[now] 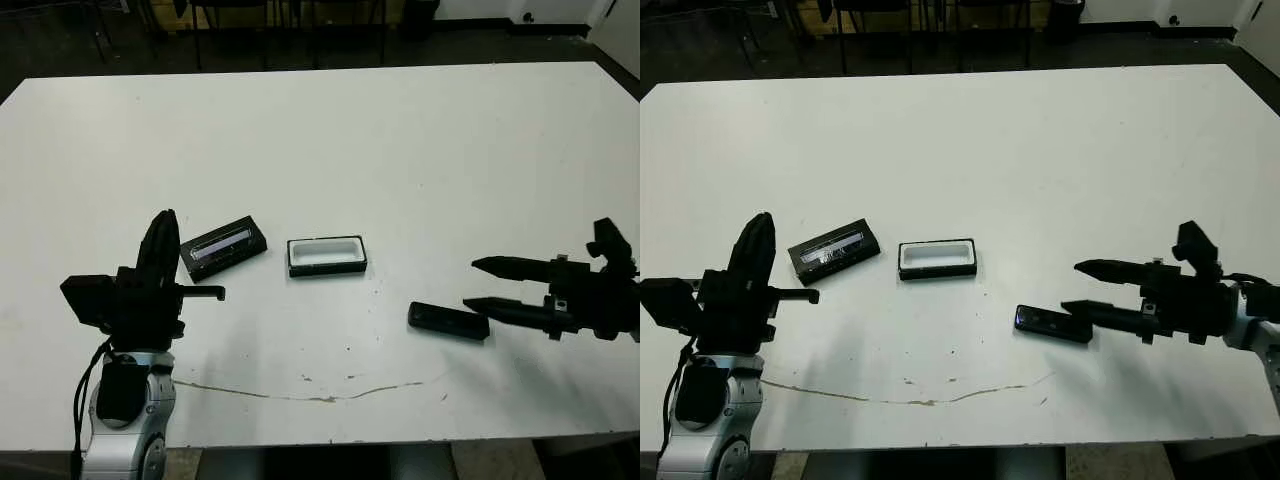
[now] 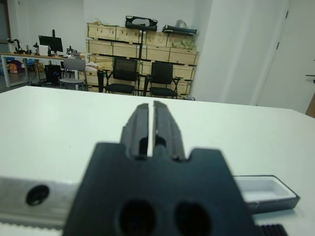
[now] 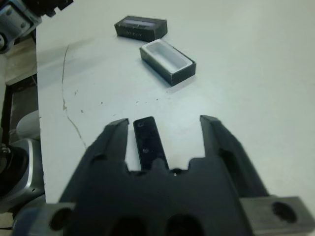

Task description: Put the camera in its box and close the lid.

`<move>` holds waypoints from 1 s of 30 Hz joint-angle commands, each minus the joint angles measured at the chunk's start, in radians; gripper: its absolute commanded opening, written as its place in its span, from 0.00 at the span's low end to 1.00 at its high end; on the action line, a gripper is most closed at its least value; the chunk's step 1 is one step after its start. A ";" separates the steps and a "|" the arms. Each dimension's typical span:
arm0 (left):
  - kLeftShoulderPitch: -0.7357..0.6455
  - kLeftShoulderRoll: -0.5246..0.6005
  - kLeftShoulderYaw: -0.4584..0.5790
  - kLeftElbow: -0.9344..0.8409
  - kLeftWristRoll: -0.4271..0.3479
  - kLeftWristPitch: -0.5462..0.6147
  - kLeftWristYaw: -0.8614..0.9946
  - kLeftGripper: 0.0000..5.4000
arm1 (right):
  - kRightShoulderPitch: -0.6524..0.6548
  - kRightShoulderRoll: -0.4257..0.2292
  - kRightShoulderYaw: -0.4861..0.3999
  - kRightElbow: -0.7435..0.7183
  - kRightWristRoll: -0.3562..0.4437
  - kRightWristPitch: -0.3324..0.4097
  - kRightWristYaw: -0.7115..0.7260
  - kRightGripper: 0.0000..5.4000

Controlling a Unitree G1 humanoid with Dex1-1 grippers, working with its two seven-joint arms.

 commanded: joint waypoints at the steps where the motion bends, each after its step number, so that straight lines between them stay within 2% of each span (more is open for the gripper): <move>1: 0.010 0.003 0.002 0.004 0.004 0.019 0.003 0.00 | -0.014 0.012 0.035 0.050 -0.030 -0.041 0.029 0.73; 9: 0.013 0.005 0.004 0.013 0.007 0.001 -0.003 0.00 | -0.011 0.030 0.074 0.111 -0.075 -0.138 0.056 1.00; 11: 0.015 0.005 0.005 0.013 0.003 0.004 -0.005 0.00 | -0.013 0.031 0.083 0.126 -0.089 -0.164 0.063 1.00; 21: 0.018 0.006 0.005 0.005 0.009 0.015 0.004 0.00 | 0.010 0.038 0.103 0.116 -0.135 -0.158 0.025 1.00; 25: 0.017 0.005 0.005 0.004 0.015 0.015 0.004 0.00 | 0.013 0.052 0.115 0.142 -0.154 -0.189 0.024 1.00; 30: 0.018 0.006 0.006 0.009 0.012 0.008 0.000 0.00 | 0.039 0.050 0.122 0.103 -0.177 -0.170 -0.018 1.00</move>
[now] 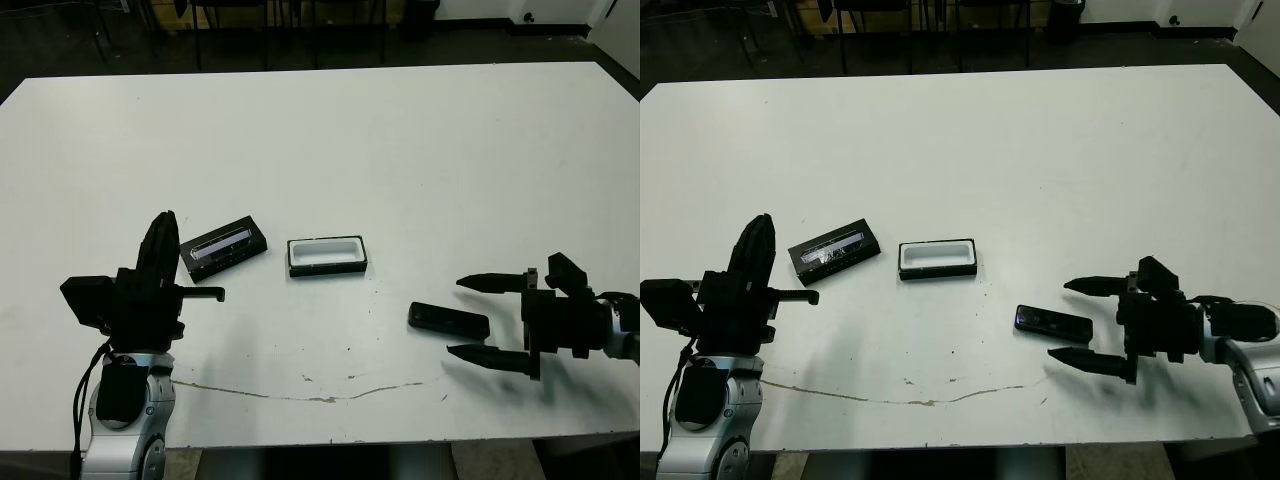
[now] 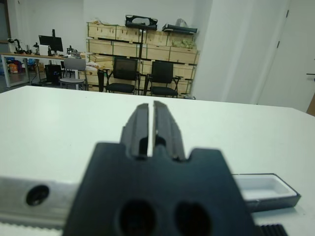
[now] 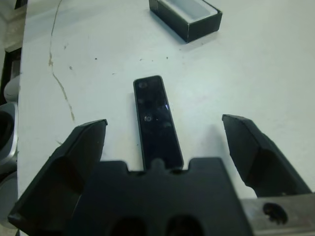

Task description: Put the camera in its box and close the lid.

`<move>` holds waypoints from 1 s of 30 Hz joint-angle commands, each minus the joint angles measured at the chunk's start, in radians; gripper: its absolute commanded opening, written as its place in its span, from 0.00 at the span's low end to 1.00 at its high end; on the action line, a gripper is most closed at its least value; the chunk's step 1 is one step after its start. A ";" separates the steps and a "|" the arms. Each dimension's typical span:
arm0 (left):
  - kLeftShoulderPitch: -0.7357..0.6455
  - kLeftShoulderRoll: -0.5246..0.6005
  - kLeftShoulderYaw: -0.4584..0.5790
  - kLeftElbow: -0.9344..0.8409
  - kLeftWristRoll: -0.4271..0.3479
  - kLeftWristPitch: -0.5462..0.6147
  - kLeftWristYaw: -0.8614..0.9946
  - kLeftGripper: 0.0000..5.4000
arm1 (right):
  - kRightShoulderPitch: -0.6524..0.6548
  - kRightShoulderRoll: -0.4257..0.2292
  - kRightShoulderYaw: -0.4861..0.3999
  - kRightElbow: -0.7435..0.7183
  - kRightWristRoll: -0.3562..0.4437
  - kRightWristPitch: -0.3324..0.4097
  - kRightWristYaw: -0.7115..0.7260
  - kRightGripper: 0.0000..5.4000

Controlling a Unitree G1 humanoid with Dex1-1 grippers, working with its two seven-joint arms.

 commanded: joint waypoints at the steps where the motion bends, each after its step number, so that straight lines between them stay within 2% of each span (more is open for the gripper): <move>1: 0.013 0.006 0.005 0.009 0.007 0.007 0.001 0.00 | 0.032 0.003 0.009 -0.027 -0.017 0.012 -0.028 1.00; 8: 0.014 0.005 0.004 0.006 0.008 0.012 0.004 0.00 | 0.095 0.007 -0.006 -0.139 -0.007 0.025 -0.089 0.98; 10: 0.013 0.005 0.005 0.009 0.006 0.008 0.001 0.00 | 0.108 0.003 -0.007 -0.164 -0.020 0.016 -0.111 0.94; 13: 0.016 0.003 0.003 0.003 0.010 0.015 0.008 0.00 | 0.115 0.009 -0.002 -0.154 -0.039 -0.035 -0.123 0.84; 16: 0.016 0.003 0.003 -0.001 0.010 0.019 0.009 0.00 | 0.139 0.001 -0.017 -0.230 -0.002 0.024 -0.148 0.74; 19: 0.016 0.002 0.005 0.005 0.005 0.009 0.006 0.00 | 0.153 -0.002 -0.026 -0.258 -0.011 -0.002 -0.158 0.64; 21: 0.016 0.001 0.005 0.005 0.001 0.010 0.006 0.00 | 0.160 0.013 -0.038 -0.259 0.018 -0.008 -0.154 0.57; 26: 0.020 -0.001 0.004 -0.001 -0.002 0.013 0.006 0.00 | 0.175 -0.035 -0.074 -0.388 0.089 0.134 -0.177 0.40; 30: 0.023 -0.002 0.003 -0.007 -0.003 0.020 0.008 0.00 | 0.180 -0.130 -0.120 -0.568 0.103 0.258 -0.209 0.26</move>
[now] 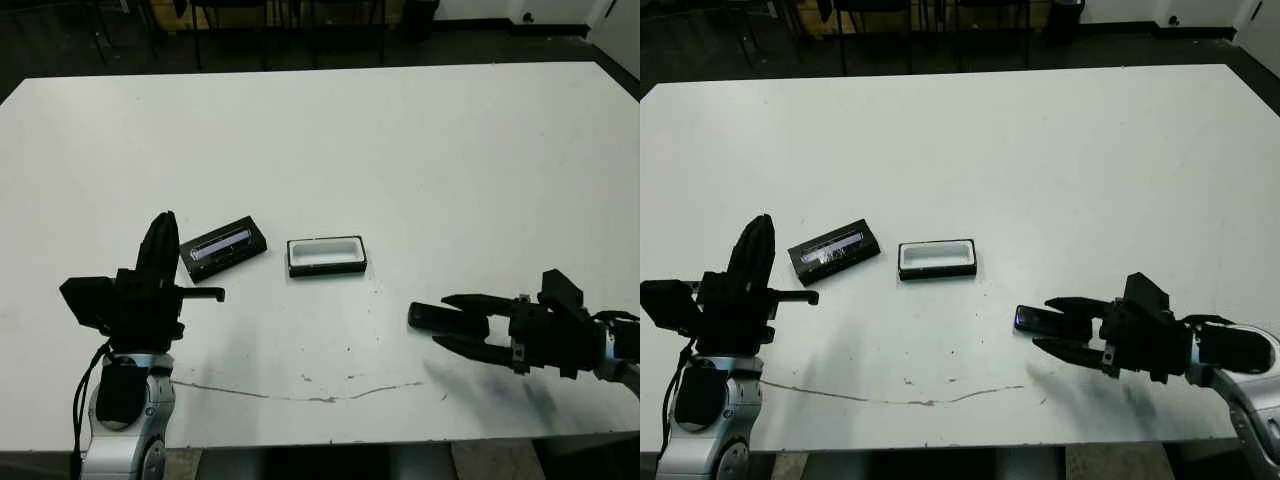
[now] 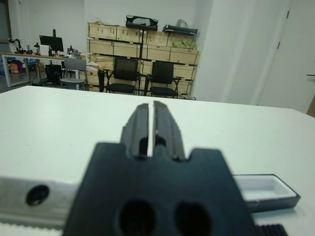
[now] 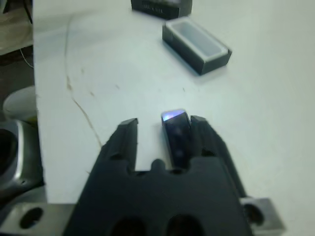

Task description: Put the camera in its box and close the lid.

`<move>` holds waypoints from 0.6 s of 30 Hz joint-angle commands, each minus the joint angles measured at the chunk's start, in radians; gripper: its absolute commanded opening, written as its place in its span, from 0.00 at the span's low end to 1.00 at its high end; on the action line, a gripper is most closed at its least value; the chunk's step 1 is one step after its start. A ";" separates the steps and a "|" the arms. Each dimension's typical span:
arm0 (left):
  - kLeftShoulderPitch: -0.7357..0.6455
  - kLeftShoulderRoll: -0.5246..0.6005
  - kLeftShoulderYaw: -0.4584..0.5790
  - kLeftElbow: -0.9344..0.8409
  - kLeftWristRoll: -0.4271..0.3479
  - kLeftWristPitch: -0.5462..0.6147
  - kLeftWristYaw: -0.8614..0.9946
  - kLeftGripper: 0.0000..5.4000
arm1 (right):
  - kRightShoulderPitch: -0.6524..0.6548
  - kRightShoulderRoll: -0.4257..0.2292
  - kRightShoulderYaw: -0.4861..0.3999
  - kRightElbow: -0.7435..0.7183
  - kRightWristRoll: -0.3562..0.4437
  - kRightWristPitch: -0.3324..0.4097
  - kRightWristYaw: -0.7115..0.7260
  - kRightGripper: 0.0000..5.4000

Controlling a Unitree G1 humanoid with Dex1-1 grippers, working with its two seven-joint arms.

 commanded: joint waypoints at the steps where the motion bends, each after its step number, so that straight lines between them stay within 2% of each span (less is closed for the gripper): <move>1: 0.017 0.001 0.003 -0.001 0.000 0.020 0.005 0.00 | 0.001 -0.083 -0.020 -0.074 0.001 0.070 0.005 0.23; 3: 0.018 0.002 0.003 -0.005 0.003 0.023 0.006 0.00 | -0.007 -0.097 -0.012 -0.051 0.003 0.065 0.028 0.16; 5: 0.018 0.002 0.004 -0.007 0.005 0.024 0.008 0.00 | -0.002 -0.100 0.005 0.009 -0.029 0.034 0.040 0.09; 7: 0.018 0.003 0.006 -0.008 0.005 0.022 0.007 0.00 | -0.018 -0.055 0.045 0.187 -0.075 -0.096 0.089 0.02; 9: 0.018 0.003 0.005 -0.006 0.006 0.020 0.007 0.00 | -0.048 -0.006 0.080 0.369 -0.116 -0.216 0.120 0.00; 10: 0.017 0.002 0.005 -0.004 0.007 0.018 0.007 0.00 | -0.053 0.006 0.082 0.396 -0.122 -0.244 0.120 0.00; 11: 0.016 0.001 0.006 -0.001 0.005 0.014 0.006 0.00 | -0.039 0.015 0.061 0.362 -0.098 -0.219 0.096 0.00; 13: 0.016 0.003 0.006 0.001 0.009 0.012 0.006 0.00 | -0.003 -0.009 0.005 0.196 -0.047 -0.075 0.011 0.00; 15: 0.017 0.003 0.007 -0.001 0.006 0.015 0.004 0.00 | 0.003 -0.029 -0.037 0.080 -0.021 0.011 -0.042 0.00; 17: 0.017 0.001 0.007 -0.003 0.000 0.019 0.004 0.00 | -0.006 -0.023 -0.053 0.081 -0.012 0.025 -0.052 0.00; 18: 0.016 0.000 0.007 -0.003 0.000 0.020 0.005 0.00 | -0.020 -0.013 -0.048 0.131 -0.027 -0.013 -0.042 0.00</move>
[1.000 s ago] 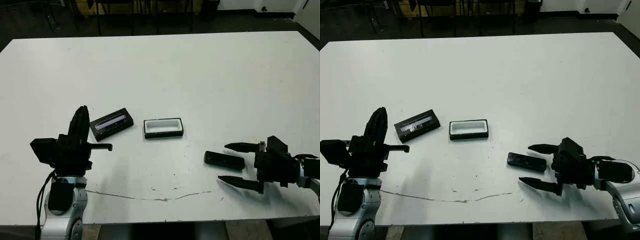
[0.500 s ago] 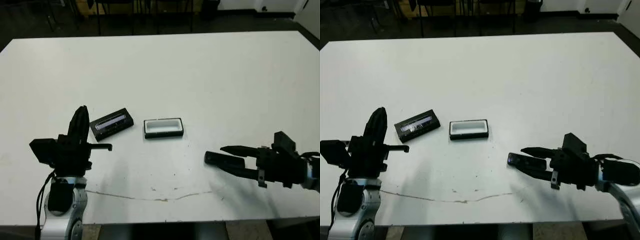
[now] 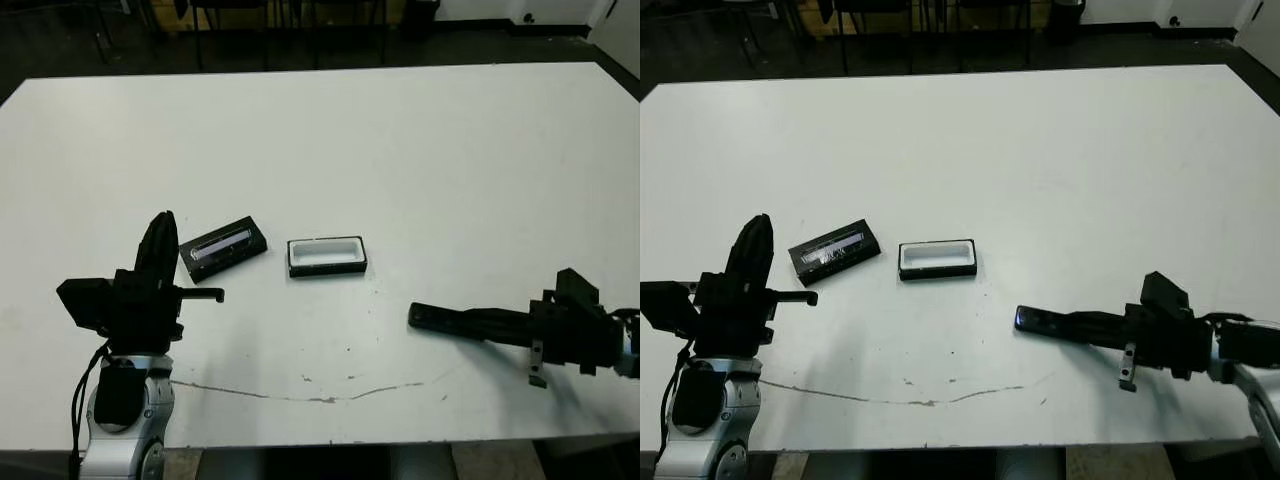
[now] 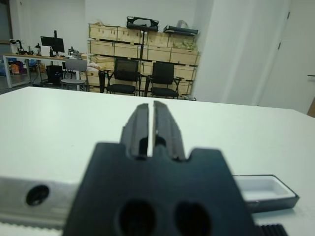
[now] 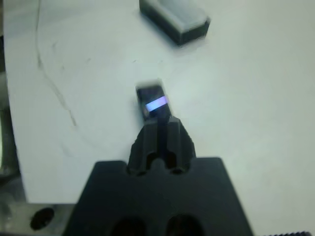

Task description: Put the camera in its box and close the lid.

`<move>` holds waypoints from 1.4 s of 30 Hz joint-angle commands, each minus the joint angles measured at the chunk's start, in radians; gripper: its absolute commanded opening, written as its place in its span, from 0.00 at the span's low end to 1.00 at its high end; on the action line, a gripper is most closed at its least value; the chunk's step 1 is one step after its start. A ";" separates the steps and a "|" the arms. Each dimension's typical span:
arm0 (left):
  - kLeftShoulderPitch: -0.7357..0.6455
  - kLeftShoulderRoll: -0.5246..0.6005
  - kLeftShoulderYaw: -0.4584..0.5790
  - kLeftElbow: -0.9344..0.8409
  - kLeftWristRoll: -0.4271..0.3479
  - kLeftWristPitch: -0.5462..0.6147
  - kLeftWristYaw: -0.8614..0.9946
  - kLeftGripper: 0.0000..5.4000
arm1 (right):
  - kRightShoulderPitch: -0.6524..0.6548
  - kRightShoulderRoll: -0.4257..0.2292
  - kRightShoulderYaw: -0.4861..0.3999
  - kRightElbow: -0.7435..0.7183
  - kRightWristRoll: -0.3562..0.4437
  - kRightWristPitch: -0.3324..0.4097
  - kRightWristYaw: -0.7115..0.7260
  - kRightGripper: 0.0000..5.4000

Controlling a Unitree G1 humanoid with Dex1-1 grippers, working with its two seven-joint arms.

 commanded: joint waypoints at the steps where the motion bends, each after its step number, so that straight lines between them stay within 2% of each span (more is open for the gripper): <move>1: 0.010 0.000 0.005 0.012 -0.003 0.017 0.003 0.00 | -0.027 0.006 -0.001 0.094 -0.018 -0.034 0.010 0.00; 2: 0.008 0.000 0.005 0.015 -0.003 0.015 0.003 0.00 | -0.045 -0.002 -0.004 0.096 -0.006 -0.019 0.017 0.00; 5: 0.007 0.002 0.000 0.019 0.010 0.010 0.005 0.00 | -0.087 -0.108 -0.035 -0.072 0.000 0.125 -0.017 0.02; 8: 0.010 0.002 -0.004 0.017 0.015 0.013 0.006 0.00 | -0.128 -0.149 -0.054 -0.142 0.034 0.198 -0.014 0.09; 10: 0.010 0.001 -0.005 0.017 0.012 0.012 0.003 0.00 | -0.168 -0.171 -0.043 -0.130 0.078 0.231 0.029 0.15; 13: 0.013 -0.001 -0.008 0.014 0.017 0.013 0.007 0.00 | -0.222 -0.195 -0.003 -0.069 0.096 0.218 0.119 0.24; 16: 0.016 -0.005 -0.009 0.008 0.014 0.021 0.010 0.00 | -0.275 -0.226 0.052 -0.018 0.067 0.198 0.192 0.34; 19: 0.018 -0.006 -0.010 0.009 0.015 0.017 0.009 0.00 | -0.323 -0.261 0.104 -0.002 0.037 0.244 0.213 0.44; 22: 0.019 -0.006 -0.009 0.009 0.013 0.016 0.007 0.00 | -0.367 -0.268 0.161 0.024 0.022 0.268 0.248 0.54; 27: 0.019 -0.005 -0.010 0.008 0.020 0.018 0.009 0.00 | -0.422 -0.278 0.256 0.043 -0.047 0.275 0.282 0.70; 34: 0.015 -0.004 -0.008 0.013 0.015 0.012 0.005 0.00 | -0.430 -0.213 0.327 0.174 -0.117 0.146 0.334 0.93; 36: 0.013 0.000 -0.007 0.018 0.018 0.006 0.002 0.00 | -0.421 -0.207 0.327 0.179 -0.121 0.142 0.336 1.00; 42: 0.012 -0.004 -0.007 0.020 0.019 0.004 0.006 0.00 | -0.400 -0.187 0.347 0.196 -0.139 0.148 0.324 1.00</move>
